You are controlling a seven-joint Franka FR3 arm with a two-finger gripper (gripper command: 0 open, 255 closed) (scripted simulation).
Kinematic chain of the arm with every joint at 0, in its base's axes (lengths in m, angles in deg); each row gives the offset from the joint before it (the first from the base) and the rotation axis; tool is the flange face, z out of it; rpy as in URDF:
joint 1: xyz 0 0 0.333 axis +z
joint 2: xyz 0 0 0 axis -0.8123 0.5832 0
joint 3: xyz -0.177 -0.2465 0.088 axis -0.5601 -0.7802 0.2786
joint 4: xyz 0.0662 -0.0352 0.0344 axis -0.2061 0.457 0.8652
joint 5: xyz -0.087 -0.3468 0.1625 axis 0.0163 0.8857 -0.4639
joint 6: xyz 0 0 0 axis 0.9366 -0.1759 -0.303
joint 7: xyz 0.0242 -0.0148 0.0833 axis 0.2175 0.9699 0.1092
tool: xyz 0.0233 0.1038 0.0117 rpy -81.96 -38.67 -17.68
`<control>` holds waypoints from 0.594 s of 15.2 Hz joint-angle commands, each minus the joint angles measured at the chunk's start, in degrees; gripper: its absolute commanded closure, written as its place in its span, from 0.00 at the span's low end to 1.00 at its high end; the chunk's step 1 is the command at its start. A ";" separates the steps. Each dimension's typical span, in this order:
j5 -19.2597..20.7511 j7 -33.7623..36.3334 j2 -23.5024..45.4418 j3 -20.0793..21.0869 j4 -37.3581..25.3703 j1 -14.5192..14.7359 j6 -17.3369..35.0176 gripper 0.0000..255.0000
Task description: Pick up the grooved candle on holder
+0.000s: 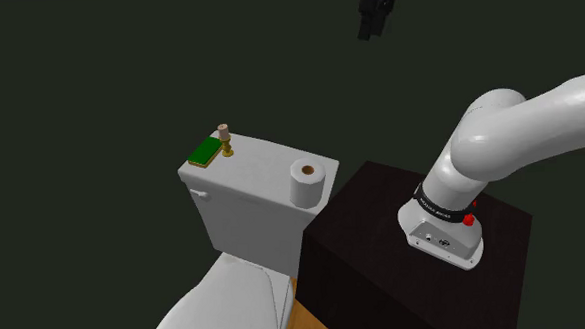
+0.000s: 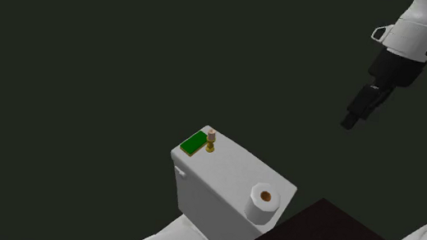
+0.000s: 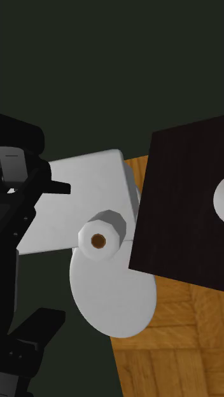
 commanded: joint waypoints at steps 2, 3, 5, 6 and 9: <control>-0.23 0.40 1.20 0.63 0.58 0.15 1.89 0.00; -0.45 0.81 2.48 1.26 1.09 0.31 3.77 0.00; -0.82 1.62 5.26 2.49 1.86 0.61 7.51 0.00; -0.99 2.02 6.75 3.11 2.12 0.74 9.36 0.00; -1.32 3.29 11.62 4.88 2.41 1.13 14.80 0.00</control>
